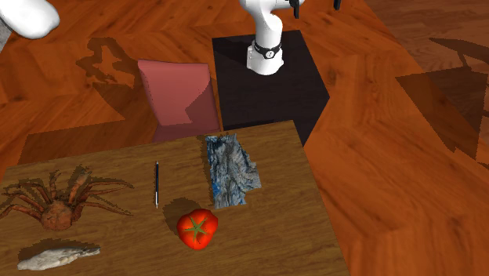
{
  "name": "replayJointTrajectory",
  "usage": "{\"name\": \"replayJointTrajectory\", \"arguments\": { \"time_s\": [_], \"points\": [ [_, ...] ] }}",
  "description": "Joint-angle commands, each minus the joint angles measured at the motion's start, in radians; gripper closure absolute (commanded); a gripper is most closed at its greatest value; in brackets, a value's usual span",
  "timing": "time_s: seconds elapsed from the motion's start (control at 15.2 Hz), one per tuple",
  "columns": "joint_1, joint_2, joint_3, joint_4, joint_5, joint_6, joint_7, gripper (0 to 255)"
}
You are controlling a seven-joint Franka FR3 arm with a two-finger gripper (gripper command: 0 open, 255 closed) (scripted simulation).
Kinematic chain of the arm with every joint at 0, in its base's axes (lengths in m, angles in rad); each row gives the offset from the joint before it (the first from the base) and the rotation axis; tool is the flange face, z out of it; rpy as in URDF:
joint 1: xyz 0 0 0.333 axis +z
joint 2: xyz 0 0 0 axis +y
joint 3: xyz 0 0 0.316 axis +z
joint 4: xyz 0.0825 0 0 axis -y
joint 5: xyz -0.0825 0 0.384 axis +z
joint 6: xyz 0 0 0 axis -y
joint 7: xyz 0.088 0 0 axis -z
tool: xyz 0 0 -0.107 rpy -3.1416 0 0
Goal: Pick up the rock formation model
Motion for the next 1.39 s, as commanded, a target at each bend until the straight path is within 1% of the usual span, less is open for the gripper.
{"name": "replayJointTrajectory", "arguments": {
  "time_s": [0.0, 0.4, 0.73, 1.06, 1.32],
  "points": [
    [0.000, 0.000, 0.000, 0.000, 0.000, 0.000, 0.000, 0],
    [-0.080, 0.003, -0.001, -0.183, -0.022, 0.237, 0.085, 0],
    [-0.149, 0.043, -0.004, -0.309, -0.038, 0.445, 0.158, 0],
    [-0.219, 0.123, -0.006, -0.411, -0.052, 0.667, 0.232, 0],
    [-0.276, 0.221, -0.009, -0.471, -0.061, 0.856, 0.292, 0]
  ]
}}
